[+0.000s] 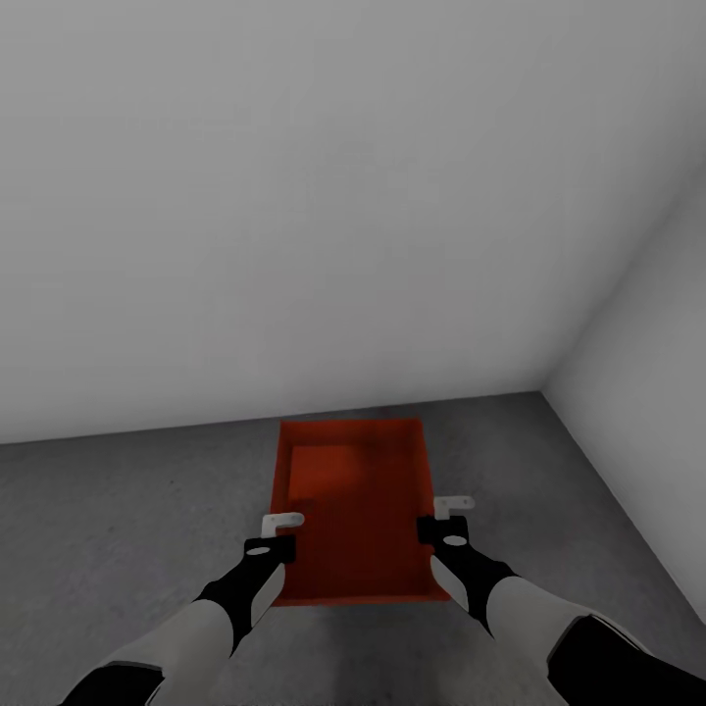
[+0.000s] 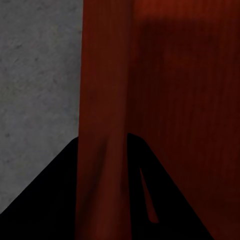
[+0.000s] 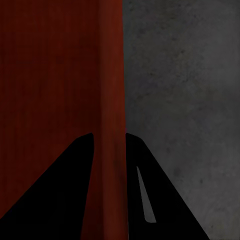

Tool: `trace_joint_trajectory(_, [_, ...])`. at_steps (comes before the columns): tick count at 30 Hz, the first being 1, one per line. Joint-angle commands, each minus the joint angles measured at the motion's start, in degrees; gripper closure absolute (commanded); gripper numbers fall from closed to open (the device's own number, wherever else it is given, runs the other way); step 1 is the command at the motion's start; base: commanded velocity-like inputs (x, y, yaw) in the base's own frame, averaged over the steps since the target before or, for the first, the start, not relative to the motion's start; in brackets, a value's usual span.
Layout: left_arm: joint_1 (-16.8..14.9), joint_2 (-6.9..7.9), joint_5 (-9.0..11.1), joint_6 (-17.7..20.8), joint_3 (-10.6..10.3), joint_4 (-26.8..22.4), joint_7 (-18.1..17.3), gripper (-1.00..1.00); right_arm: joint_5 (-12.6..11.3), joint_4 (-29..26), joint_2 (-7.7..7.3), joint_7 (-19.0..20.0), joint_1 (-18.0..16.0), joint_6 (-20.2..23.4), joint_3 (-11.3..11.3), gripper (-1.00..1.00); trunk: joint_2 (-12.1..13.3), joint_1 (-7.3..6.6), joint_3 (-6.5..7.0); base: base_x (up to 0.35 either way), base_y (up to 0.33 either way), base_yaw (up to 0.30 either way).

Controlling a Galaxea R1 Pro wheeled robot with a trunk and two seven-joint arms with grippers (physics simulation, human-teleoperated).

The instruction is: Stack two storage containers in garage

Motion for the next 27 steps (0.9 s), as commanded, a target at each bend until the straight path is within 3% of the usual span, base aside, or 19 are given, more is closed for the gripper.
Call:
trace_joint_trajectory(1, [-0.02,0.45,-0.76,0.42,0.79,-0.25,2.20,1.00,-0.66,3.60,-0.30,-0.41,-0.04,-0.43,-0.67,1.00,-0.03,0.00,-0.04,0.000,0.000,0.000])
trace_joint_trajectory(14, [-0.02,0.45,-0.76,0.42,0.79,-0.25,1.98,1.00,-0.66,3.60,-0.38,-0.41,-0.04,-0.43,-0.70,1.00,-0.03,0.00,-0.06,0.000,-0.002,0.000])
trace_joint_trajectory(27, [-0.02,0.51,-0.76,0.42,0.79,-0.26,2.20,1.00,-0.66,3.60,-0.39,-0.41,-0.04,-0.43,-0.70,1.00,-0.03,0.00,-0.06,0.000,-0.118,0.000])
